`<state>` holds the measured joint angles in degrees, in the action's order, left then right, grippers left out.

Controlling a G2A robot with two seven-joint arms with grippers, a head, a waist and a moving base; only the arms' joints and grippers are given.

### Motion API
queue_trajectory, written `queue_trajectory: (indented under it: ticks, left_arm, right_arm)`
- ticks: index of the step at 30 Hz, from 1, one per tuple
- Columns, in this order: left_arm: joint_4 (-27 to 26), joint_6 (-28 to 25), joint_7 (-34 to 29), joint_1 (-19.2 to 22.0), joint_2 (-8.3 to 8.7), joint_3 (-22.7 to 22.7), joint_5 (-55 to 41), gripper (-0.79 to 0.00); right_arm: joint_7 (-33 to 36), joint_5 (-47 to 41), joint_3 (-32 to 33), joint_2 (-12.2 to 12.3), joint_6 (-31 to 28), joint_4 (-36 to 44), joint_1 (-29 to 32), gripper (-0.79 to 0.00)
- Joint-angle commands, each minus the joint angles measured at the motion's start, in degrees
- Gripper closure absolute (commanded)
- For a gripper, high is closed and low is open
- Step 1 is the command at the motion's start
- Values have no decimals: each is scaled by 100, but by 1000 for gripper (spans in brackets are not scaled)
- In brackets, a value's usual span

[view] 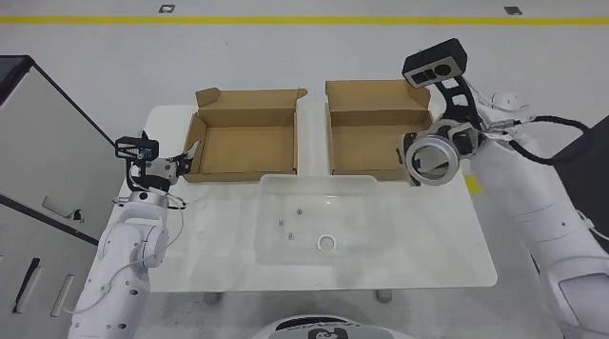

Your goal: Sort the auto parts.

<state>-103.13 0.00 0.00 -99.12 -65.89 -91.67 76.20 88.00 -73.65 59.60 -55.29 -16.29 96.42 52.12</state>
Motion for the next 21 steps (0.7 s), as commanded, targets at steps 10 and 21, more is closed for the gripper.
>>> queue_trajectory:
  ticks: [10, 21]
  left_arm:
    - [0, 0, 0, 0, 0, 0, 0, -785]
    - [0, 0, 0, 0, 0, 0, 0, -785]
  right_arm:
    - [0, -40, -59, -27, 0, -16, -30, 0]
    - [-770, -1113, -136, -208, 674, 19, 300, 0]
